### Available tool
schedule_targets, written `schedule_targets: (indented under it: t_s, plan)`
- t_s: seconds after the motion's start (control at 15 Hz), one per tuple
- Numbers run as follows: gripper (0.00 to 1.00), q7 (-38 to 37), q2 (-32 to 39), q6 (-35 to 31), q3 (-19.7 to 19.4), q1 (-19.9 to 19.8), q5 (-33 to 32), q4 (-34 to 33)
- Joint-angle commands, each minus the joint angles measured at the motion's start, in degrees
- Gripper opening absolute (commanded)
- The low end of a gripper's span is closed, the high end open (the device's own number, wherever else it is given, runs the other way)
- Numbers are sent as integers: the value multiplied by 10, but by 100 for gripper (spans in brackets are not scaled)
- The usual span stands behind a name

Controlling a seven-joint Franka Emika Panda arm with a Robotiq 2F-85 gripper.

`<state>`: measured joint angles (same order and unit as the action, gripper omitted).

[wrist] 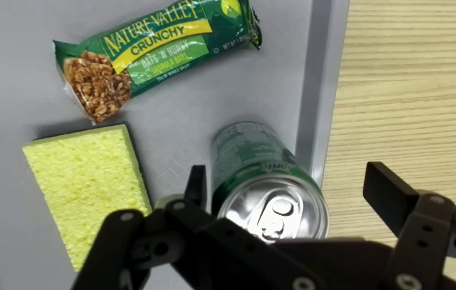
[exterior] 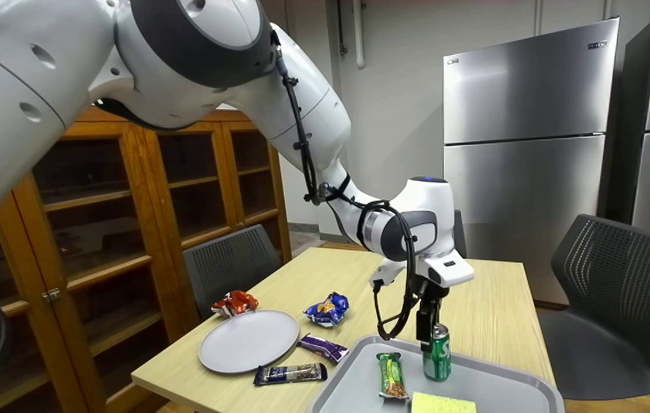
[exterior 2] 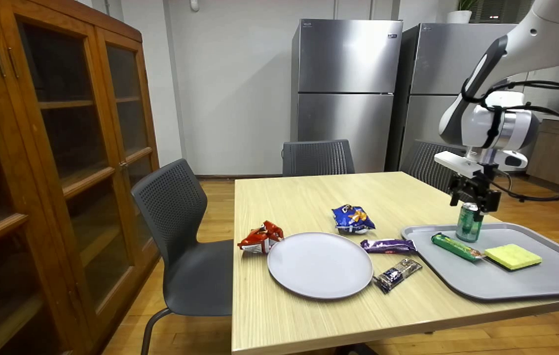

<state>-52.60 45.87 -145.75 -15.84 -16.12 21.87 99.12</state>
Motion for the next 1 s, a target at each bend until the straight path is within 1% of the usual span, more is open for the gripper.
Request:
schedule_targets:
  t_s: [0.0,0.4,0.8,0.87,0.93]
  plan:
    - [100,-4,11,24,2,-9,-4,-27]
    - [100,-9,14,24,-6,-6,-8,-29]
    - [100,-6,13,26,-6,-6,-9,-27]
    - [91,-6,13,24,-5,-6,-8,-26]
    - [74,-5,12,23,-5,-6,-8,-25]
